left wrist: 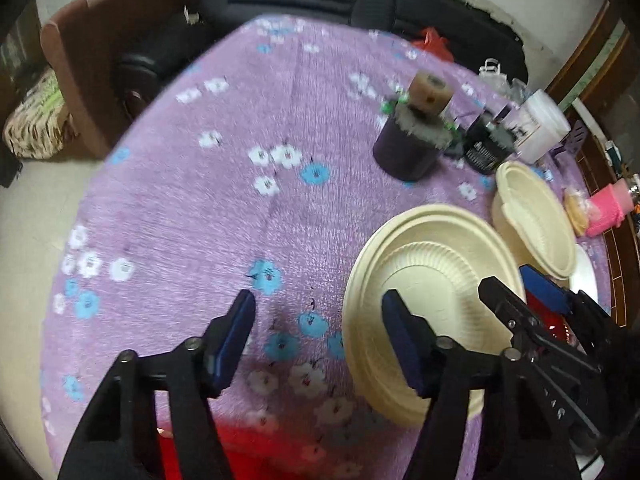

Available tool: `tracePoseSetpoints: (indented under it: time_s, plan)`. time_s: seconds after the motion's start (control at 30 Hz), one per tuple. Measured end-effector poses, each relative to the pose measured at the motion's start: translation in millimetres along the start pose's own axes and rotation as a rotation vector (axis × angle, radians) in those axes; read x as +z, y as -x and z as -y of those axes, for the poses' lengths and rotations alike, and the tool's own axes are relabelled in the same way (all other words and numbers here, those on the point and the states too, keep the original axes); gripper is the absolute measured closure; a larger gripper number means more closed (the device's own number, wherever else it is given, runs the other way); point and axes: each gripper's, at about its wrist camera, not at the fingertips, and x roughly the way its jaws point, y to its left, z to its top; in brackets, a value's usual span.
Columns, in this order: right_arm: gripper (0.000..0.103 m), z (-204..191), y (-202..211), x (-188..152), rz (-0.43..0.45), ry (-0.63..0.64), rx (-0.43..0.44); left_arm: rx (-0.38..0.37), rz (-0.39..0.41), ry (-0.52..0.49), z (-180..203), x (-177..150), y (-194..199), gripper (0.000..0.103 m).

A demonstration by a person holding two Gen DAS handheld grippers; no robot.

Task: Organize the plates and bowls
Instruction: 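Grasp the rim of the cream ribbed bowl with both grippers, then lower the cream bowl onto the red wedding plate and open both grippers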

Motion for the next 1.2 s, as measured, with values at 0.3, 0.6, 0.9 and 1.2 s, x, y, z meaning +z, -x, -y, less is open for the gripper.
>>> tracePoseSetpoints:
  time_s: [0.3, 0.6, 0.9, 1.2]
  plan:
    - [0.085, -7.2, -9.3, -2.2, -0.028, 0.025, -0.011, -0.049, -0.073, -0.032, 11.5, 1.7, -20.8, 0.076]
    - [0.087, -20.1, 54.6, -1.8, 0.072, -0.015, 0.081, -0.057, 0.035, -0.033, 5.4, -11.7, 49.0, 0.076]
    - [0.087, -83.0, 111.8, -39.4, 0.104, 0.077, 0.18, 0.016, 0.142, -0.024, -30.5, -82.9, 132.2, 0.076]
    - [0.087, -141.1, 93.5, -95.3, 0.028, 0.173, 0.208, 0.116, 0.136, 0.041, -77.8, -145.3, 129.6, 0.074]
